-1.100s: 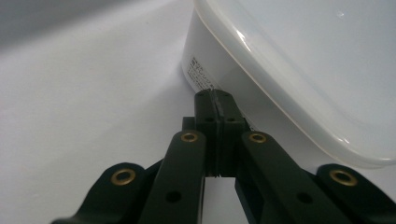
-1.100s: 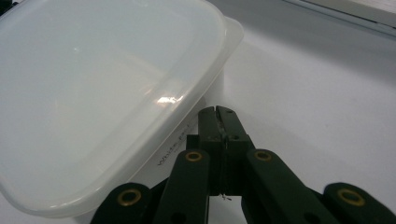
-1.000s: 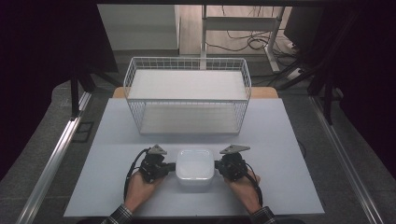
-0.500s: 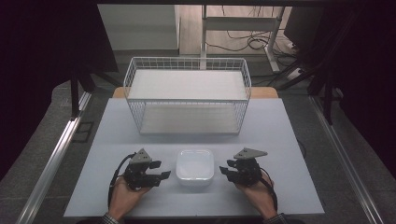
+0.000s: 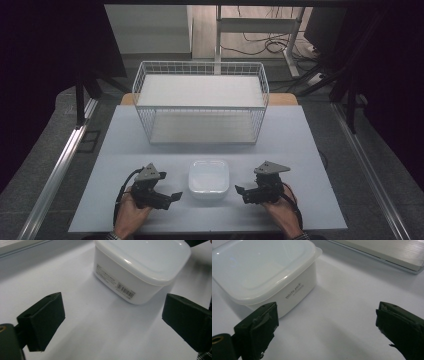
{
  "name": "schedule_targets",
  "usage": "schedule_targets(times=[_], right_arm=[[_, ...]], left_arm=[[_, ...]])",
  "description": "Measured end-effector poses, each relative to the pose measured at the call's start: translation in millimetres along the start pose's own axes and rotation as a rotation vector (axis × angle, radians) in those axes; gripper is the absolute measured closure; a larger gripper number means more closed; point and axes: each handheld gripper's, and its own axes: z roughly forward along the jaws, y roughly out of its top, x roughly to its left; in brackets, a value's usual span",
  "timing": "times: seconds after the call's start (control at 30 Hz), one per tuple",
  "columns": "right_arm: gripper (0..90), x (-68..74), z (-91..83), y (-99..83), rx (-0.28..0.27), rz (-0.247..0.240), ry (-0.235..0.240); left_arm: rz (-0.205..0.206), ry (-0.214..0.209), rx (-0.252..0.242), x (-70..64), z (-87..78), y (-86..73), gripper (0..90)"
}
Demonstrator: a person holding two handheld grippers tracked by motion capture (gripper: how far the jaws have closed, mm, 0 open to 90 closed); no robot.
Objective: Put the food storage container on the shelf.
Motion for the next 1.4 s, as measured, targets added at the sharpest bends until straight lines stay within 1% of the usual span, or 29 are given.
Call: schedule_targets(times=[0.1,0.13,0.27,0.37,0.4,0.47,0.5,0.53,0.63,0.67,0.73,0.77,0.83,0.87,0.97,1.03,1.07,1.13,1.17,1.2,1.23,1.3,1.33,1.37,1.4], right_arm=[[3.4,-1.3,0.8,-0.5,0.001,-0.008,0.007],[3.4,-1.5,0.9,-0.1,0.001,-0.021,0.011],[3.2,-0.1,1.6,1.9,-0.011,-0.031,0.028],[3.0,2.1,2.5,4.5,-0.02,-0.025,0.04],[3.0,2.8,2.7,5.3,-0.024,-0.023,0.05],[3.0,3.9,3.6,7.6,-0.022,-0.017,0.066],[3.1,4.7,4.0,9.1,-0.021,-0.019,0.068],[3.2,5.5,4.0,10.9,-0.023,-0.022,0.068],[3.4,8.3,4.5,17.4,-0.038,-0.02,0.072],[3.3,9.4,4.7,19.7,-0.039,-0.019,0.071],[2.7,12.1,6.1,23.9,-0.033,-0.029,0.073],[1.6,14.3,7.2,25.8,-0.027,-0.044,0.07],[0.6,18.4,9.2,28.7,-0.02,-0.065,0.067],[0.5,19.8,10.3,29.6,-0.022,-0.066,0.076],[0.1,21.9,12.8,31.5,-0.013,-0.06,0.09],[0.4,23.8,15.5,35.2,-0.011,-0.052,0.115],[2.2,24.2,15.8,37.3,-0.008,-0.049,0.125],[5.1,25.0,17.2,42.3,-0.011,-0.042,0.144],[5.1,25.0,17.2,42.3,-0.011,-0.042,0.144],[8.5,25.7,20.5,47.7,-0.005,-0.034,0.145],[9.4,25.7,23.1,49.9,0.002,-0.027,0.147],[10.4,25.1,28.8,52.4,0.007,-0.018,0.144],[10.7,24.7,31.7,52.5,0.012,-0.014,0.15],[10.8,24.0,34.4,51.8,0.021,-0.009,0.155],[10.8,24.0,34.4,51.8,0.021,-0.009,0.155]], left_arm=[[0.001,0.008,-0.011,1.3,-0.1,-0.3,1.0],[-0.002,0.013,-0.016,2.5,-0.3,-0.4,0.9],[-0.012,0.025,-0.019,3.2,0.9,1.2,0.0],[-0.018,0.009,-0.015,2.0,0.6,6.0,0.5],[-0.018,0.001,-0.015,1.3,0.4,7.9,1.1],[-0.019,-0.019,-0.024,0.0,0.4,11.5,1.3],[-0.019,-0.019,-0.024,0.0,0.4,11.5,1.3],[-0.023,-0.033,-0.025,-1.0,1.2,15.9,1.2],[-0.011,-0.03,-0.019,-3.8,3.8,22.2,1.1],[-0.01,-0.038,-0.019,-4.4,5.0,23.9,0.8],[-0.015,-0.053,-0.017,-5.3,8.1,27.2,0.7],[-0.016,-0.058,-0.012,-5.6,9.8,29.0,0.8],[-0.019,-0.056,0.003,-6.4,13.8,32.7,1.2],[-0.016,-0.055,0.006,-6.5,15.5,34.3,1.8],[-0.015,-0.062,0.008,-6.3,18.8,37.6,3.8],[-0.012,-0.062,0.011,-6.6,22.1,40.6,5.2],[-0.006,-0.058,0.016,-6.4,25.4,43.5,5.7],[-0.009,-0.059,0.013,-6.0,26.9,44.7,6.8],[-0.009,-0.062,0.013,-5.1,28.5,45.9,6.8],[-0.011,-0.061,0.022,-3.5,32.8,48.2,8.2],[-0.011,-0.061,0.022,-3.5,32.8,48.2,8.6],[-0.006,-0.058,0.035,-0.2,39.9,50.1,9.3],[-0.015,-0.065,0.036,1.1,41.9,50.2,9.8],[-0.031,-0.083,0.035,2.9,43.3,50.0,10.0],[-0.031,-0.083,0.035,2.9,43.3,50.0,11.0]])
